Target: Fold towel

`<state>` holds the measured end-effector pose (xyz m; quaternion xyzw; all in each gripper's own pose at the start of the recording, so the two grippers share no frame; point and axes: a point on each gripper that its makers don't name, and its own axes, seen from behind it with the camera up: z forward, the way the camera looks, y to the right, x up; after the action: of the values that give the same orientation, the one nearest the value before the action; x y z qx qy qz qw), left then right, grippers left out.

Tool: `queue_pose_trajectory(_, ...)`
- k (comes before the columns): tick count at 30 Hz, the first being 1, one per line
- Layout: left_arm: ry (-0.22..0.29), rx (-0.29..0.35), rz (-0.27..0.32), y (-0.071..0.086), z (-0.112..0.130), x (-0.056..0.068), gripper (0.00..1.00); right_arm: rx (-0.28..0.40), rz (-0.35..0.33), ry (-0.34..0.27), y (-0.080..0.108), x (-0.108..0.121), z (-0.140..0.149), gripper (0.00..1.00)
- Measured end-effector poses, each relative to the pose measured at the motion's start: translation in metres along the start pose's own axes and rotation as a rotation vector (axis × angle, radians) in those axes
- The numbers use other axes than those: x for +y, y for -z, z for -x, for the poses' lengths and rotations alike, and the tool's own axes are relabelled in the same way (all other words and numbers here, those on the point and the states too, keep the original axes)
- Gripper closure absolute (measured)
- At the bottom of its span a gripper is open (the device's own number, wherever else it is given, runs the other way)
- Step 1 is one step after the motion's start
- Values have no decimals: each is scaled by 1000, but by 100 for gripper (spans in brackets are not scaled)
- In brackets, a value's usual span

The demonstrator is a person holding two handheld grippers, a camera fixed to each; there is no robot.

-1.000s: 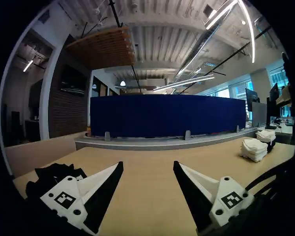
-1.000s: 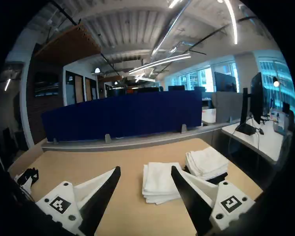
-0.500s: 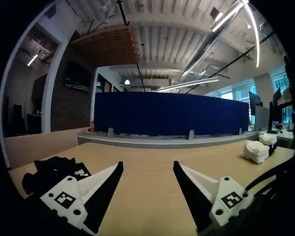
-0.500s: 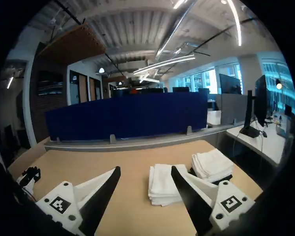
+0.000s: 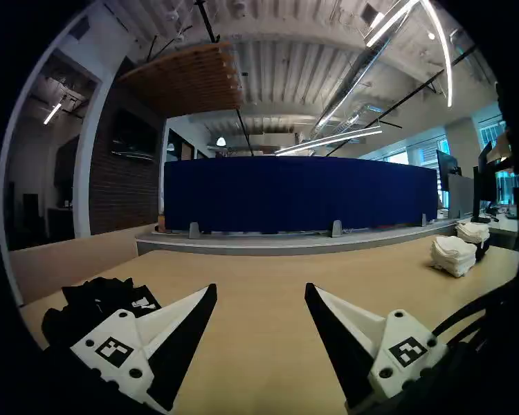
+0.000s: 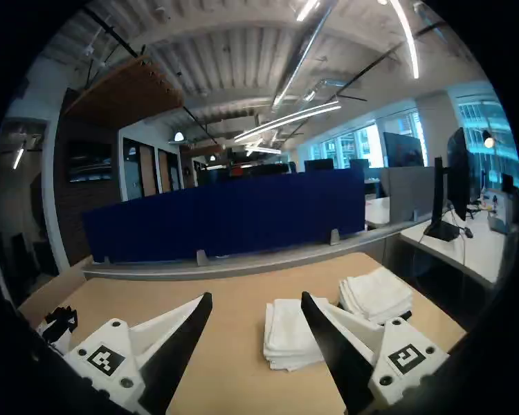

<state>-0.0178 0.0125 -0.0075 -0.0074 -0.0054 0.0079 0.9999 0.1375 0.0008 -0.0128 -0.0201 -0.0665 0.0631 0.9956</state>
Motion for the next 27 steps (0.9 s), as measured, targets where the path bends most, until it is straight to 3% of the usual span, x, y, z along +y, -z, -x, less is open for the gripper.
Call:
queue_pose_trajectory(6, -1, 0, 0, 1, -1, 0, 6, 42, -21, -13, 2, 10, -17, 0)
queue_pose_trajectory(12, -1, 0, 0, 1, -2, 0, 6, 71, -40, -25, -1, 23, -16, 0)
queue_pose_trajectory(27, -1, 0, 0, 2, -2, -1, 6, 120, -67, -25, -13, 35, 52, 1)
